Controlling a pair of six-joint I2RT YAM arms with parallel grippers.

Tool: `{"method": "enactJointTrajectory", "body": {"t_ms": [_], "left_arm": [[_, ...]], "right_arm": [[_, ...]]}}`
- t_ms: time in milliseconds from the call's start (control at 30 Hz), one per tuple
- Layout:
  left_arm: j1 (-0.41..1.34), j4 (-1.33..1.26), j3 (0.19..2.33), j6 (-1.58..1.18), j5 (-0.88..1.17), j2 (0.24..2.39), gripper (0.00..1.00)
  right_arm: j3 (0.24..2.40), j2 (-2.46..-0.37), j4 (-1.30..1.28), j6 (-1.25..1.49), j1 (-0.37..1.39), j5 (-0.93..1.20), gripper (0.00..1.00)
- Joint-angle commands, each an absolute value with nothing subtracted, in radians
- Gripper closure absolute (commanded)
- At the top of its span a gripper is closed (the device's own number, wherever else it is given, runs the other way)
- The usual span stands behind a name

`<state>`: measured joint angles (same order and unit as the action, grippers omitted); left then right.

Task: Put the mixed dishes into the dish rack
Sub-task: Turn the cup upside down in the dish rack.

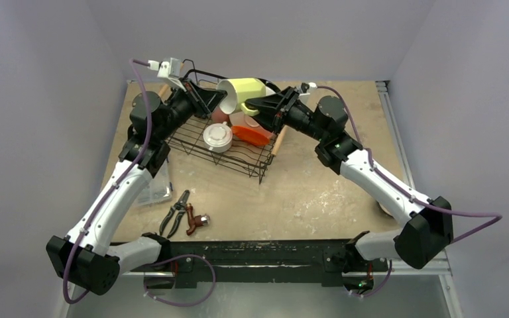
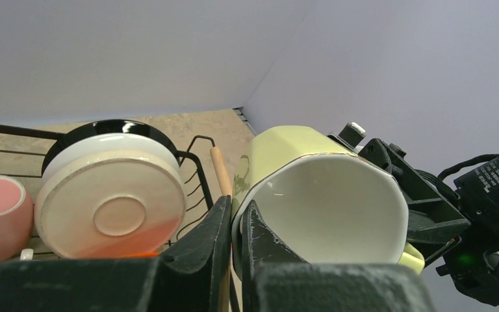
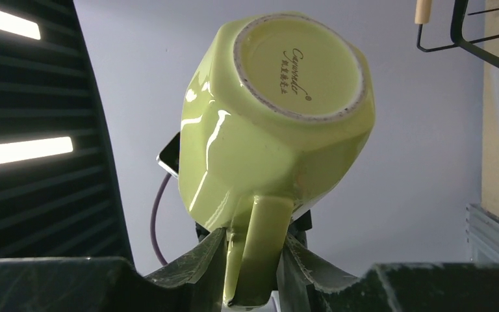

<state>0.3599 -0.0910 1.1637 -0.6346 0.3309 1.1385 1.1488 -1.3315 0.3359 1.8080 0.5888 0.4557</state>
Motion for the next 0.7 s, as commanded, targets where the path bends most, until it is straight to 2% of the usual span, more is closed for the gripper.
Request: {"method": "enactJointTrajectory", "body": {"t_ms": [0,100,133,200,233,467,567,667], "left_arm": [[0.394,-0.265,1.172,-0.664,0.405,1.094,1.0],[0.394,-0.281,1.177,-0.673,0.418,1.104,1.0],[0.394,-0.29,1.174,-0.68,0.426,1.106,1.0],[0.394,-0.314,1.163,-0.696,0.439,1.107,1.0],[0.394,-0.326,1.154,-0.706,0.445,1.104,1.0],[0.394,-0.247,1.133,-0.732,0.428,1.065,0.98],[0.394,-0.144,1.144,-0.724,0.388,1.041,0.61],[0.394,-0.083,1.142,-0.715,0.372,1.013,0.43]], "right_arm": [[1.128,-1.35,0.475,1.876,0.6,0.422,0.66],[1.107,-1.35,0.526,1.875,0.601,0.41,0.67],[1.102,-1.35,0.54,1.877,0.601,0.409,0.71],[1.085,-1.353,0.595,1.878,0.601,0.404,0.97],[1.074,-1.353,0.618,1.879,0.601,0.399,1.0],[0.965,-1.348,0.996,1.83,0.601,0.281,1.0],[0.924,-1.372,1.141,1.846,0.599,0.238,1.0],[0.928,-1.392,1.188,1.828,0.597,0.237,1.0]]}}
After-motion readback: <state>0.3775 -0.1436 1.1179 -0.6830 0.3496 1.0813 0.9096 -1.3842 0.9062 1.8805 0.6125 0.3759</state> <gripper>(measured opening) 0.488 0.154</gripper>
